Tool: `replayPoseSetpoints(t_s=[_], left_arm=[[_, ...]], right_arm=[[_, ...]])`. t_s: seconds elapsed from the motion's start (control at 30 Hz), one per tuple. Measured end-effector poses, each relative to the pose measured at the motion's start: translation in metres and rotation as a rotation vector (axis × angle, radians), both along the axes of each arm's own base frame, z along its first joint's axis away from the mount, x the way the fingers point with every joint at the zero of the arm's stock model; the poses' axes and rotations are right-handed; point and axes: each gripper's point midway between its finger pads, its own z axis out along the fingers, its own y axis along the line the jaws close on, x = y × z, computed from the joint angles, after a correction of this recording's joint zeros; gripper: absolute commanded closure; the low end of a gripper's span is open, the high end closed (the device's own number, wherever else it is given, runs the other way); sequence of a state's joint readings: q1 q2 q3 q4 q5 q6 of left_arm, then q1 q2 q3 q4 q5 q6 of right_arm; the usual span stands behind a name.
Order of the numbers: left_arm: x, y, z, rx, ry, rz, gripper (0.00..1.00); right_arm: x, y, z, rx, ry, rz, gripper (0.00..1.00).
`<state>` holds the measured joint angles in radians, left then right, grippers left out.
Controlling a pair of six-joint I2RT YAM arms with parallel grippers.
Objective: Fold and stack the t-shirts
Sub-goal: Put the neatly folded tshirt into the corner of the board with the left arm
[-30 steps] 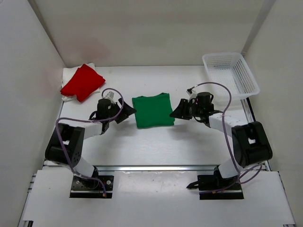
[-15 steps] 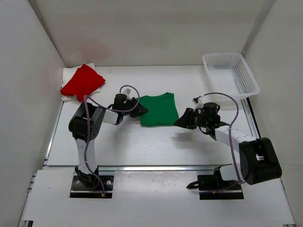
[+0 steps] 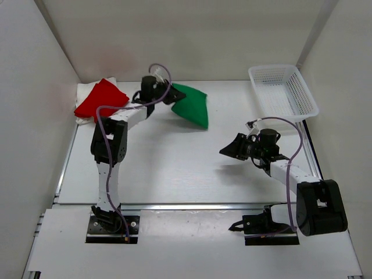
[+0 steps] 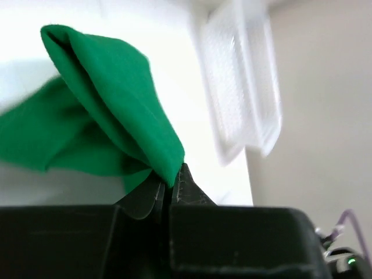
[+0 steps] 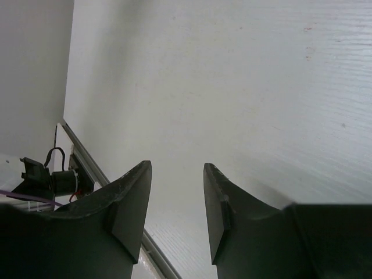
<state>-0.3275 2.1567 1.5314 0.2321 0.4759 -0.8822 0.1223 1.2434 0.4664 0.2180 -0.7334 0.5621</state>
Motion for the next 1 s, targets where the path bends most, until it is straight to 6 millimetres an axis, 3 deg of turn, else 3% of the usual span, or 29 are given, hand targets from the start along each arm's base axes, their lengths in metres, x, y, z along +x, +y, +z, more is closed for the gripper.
replayPoseSetpoints(t_s=[0.07, 0.13, 0.23, 0.27, 0.3, 0.33, 0.4, 0.43, 0.5, 0.53, 0.6, 0.7, 0.77, 0.87, 0.97, 1.0], left_arm=[[0.026, 0.023, 0.035, -0.012, -0.068, 0.03, 1.0], [0.048, 0.062, 0.064, -0.022, -0.123, 0.081, 1.0], [0.072, 0.146, 0.088, -0.023, -0.165, 0.207, 1.0], [0.076, 0.186, 0.09, -0.018, -0.165, 0.273, 0.92], [0.076, 0.228, 0.088, -0.012, -0.159, 0.344, 0.77], [0.074, 0.259, 0.085, -0.008, -0.15, 0.398, 0.68], [0.059, 0.333, 0.069, -0.001, -0.118, 0.543, 0.29], [0.045, 0.369, 0.056, -0.012, -0.081, 0.625, 0.02], [0.016, 0.423, 0.028, -0.043, -0.006, 0.772, 0.01], [0.001, 0.441, 0.014, -0.06, 0.031, 0.834, 0.02], [-0.027, 0.463, -0.015, -0.092, 0.112, 0.922, 0.02], [-0.048, 0.466, -0.041, -0.113, 0.191, 0.966, 0.01], [-0.054, 0.46, -0.044, -0.112, 0.209, 0.973, 0.02], [-0.068, 0.453, -0.033, -0.096, 0.198, 0.99, 0.01], [-0.084, 0.439, -0.021, -0.065, 0.172, 0.991, 0.01], [-0.089, 0.432, -0.018, -0.052, 0.165, 0.984, 0.01]], right_arm=[[0.0, -0.001, -0.001, 0.004, 0.005, 0.003, 0.61], [0.0, 0.0, -0.005, 0.002, 0.019, 0.007, 0.6], [-0.002, 0.002, -0.012, 0.005, 0.048, 0.02, 0.61], [-0.003, 0.004, -0.014, 0.005, 0.057, 0.028, 0.6], [-0.004, 0.005, -0.016, 0.004, 0.066, 0.036, 0.61], [-0.005, 0.007, -0.017, 0.005, 0.07, 0.045, 0.61], [-0.007, 0.013, -0.016, 0.006, 0.07, 0.069, 0.61], [-0.008, 0.016, -0.015, 0.007, 0.066, 0.081, 0.61], [-0.011, 0.021, -0.014, 0.008, 0.059, 0.103, 0.61], [-0.012, 0.023, -0.014, 0.008, 0.06, 0.112, 0.61], [-0.015, 0.026, -0.013, 0.008, 0.058, 0.127, 0.6], [-0.021, 0.028, -0.012, 0.008, 0.05, 0.136, 0.59], [-0.029, 0.029, -0.012, 0.006, 0.044, 0.144, 0.58], [-0.038, 0.031, -0.011, -0.007, 0.023, 0.147, 0.52], [-0.046, 0.034, -0.012, -0.034, 0.006, 0.152, 0.39], [-0.049, 0.035, -0.014, -0.05, 0.003, 0.149, 0.01]])
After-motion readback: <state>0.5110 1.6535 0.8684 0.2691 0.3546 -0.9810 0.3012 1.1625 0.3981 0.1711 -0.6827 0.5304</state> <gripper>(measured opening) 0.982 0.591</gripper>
